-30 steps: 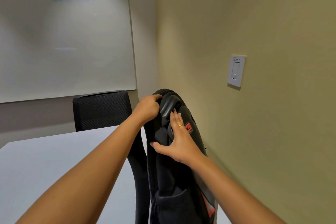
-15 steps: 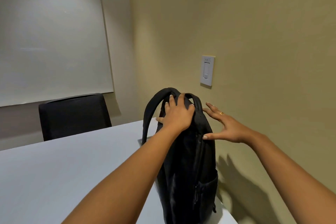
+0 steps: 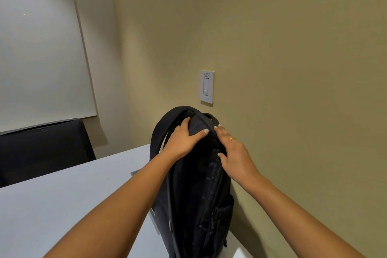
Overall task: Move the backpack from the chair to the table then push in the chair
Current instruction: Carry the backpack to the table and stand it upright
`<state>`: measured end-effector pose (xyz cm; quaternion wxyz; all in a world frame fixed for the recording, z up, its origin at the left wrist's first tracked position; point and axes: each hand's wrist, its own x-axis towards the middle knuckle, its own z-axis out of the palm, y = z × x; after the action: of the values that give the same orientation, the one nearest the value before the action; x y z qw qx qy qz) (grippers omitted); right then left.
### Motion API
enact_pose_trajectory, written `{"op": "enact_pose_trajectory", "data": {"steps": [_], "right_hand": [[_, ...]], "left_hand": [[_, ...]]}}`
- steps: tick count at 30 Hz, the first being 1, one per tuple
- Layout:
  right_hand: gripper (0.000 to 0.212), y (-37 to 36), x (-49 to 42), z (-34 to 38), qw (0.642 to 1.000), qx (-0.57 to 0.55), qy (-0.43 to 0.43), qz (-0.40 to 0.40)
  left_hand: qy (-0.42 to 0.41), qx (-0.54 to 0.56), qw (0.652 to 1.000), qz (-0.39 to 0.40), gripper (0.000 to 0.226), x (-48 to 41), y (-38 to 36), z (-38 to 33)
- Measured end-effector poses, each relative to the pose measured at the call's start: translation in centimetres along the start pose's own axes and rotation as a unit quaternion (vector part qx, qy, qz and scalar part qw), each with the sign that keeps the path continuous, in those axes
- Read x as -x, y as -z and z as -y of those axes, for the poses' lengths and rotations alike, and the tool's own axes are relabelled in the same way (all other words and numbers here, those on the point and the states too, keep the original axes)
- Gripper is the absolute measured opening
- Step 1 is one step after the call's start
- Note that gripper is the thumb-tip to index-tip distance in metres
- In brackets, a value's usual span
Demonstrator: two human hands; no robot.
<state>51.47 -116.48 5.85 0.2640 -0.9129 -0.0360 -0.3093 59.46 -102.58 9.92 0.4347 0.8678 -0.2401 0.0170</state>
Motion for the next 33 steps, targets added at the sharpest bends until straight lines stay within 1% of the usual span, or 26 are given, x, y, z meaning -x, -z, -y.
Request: {"op": "enact_pose_trajectory", "data": {"steps": [3,6,8,9,11,13,15,16,18,20,22,24,25,26,28,31,33], "right_hand": [[0.072,0.5,-1.8,-1.6,1.0,0.016,-0.018,0.0],[0.07,1.6,-3.6,-4.0,0.999,0.038,-0.039,0.002],[0.068,2.1,-3.9,-4.9,0.997,0.052,-0.053,-0.006],[0.067,2.1,-3.8,-5.1,0.996,0.066,-0.056,-0.014],[0.067,1.6,-3.2,-4.8,0.993,0.095,-0.056,-0.04],[0.062,1.0,-2.5,-3.9,0.992,0.087,-0.049,-0.072],[0.053,0.5,-1.8,-2.9,0.992,0.065,-0.044,-0.1],[0.049,0.3,-1.5,-2.5,0.991,0.059,-0.045,-0.113],[0.041,-0.2,-1.0,-1.9,0.99,0.049,-0.046,-0.127],[0.032,-0.5,-0.5,-1.3,0.989,0.048,-0.035,-0.133],[0.025,-0.9,-0.2,-1.0,0.986,0.076,0.005,-0.147],[0.022,-1.3,-0.2,-0.8,0.979,0.129,0.06,-0.146],[0.025,-1.5,-0.3,-0.6,0.976,0.153,0.081,-0.13],[0.031,-1.8,-0.4,-0.5,0.976,0.17,0.091,-0.105],[0.04,-2.6,-0.9,-0.2,0.971,0.217,0.089,-0.053],[0.046,-4.0,-1.2,-0.5,0.944,0.32,0.075,0.007],[0.051,-4.5,-1.3,-1.0,0.933,0.354,0.062,0.025]], "left_hand": [[-0.006,0.01,1.0,0.016,0.088,0.1,0.2,1.6],[-0.021,0.002,0.999,0.029,0.094,0.4,-0.1,2.8],[-0.049,-0.017,0.998,0.025,0.099,0.9,-0.8,3.0],[-0.061,-0.043,0.997,-0.001,0.1,1.2,-1.2,2.7],[-0.079,-0.118,0.986,-0.09,0.101,1.7,-2.0,1.5],[-0.105,-0.225,0.955,-0.159,0.103,2.0,-2.6,0.2],[-0.126,-0.319,0.922,-0.181,0.103,2.2,-3.0,-0.2],[-0.13,-0.348,0.911,-0.18,0.103,2.2,-3.1,0.0],[-0.128,-0.375,0.904,-0.161,0.105,2.1,-3.2,1.3],[-0.125,-0.372,0.911,-0.125,0.107,2.0,-3.4,3.1],[-0.119,-0.355,0.923,-0.083,0.105,1.9,-3.5,4.8],[-0.101,-0.329,0.938,-0.048,0.096,1.7,-3.4,5.8],[-0.092,-0.306,0.947,-0.041,0.088,1.5,-3.2,6.2],[-0.087,-0.277,0.956,-0.046,0.08,1.3,-3.0,6.5],[-0.076,-0.223,0.968,-0.08,0.066,0.5,-2.5,7.1],[-0.035,-0.161,0.979,-0.122,0.061,-1.3,-1.5,8.0],[-0.004,-0.118,0.984,-0.135,0.062,-2.7,-0.8,8.7]]}}
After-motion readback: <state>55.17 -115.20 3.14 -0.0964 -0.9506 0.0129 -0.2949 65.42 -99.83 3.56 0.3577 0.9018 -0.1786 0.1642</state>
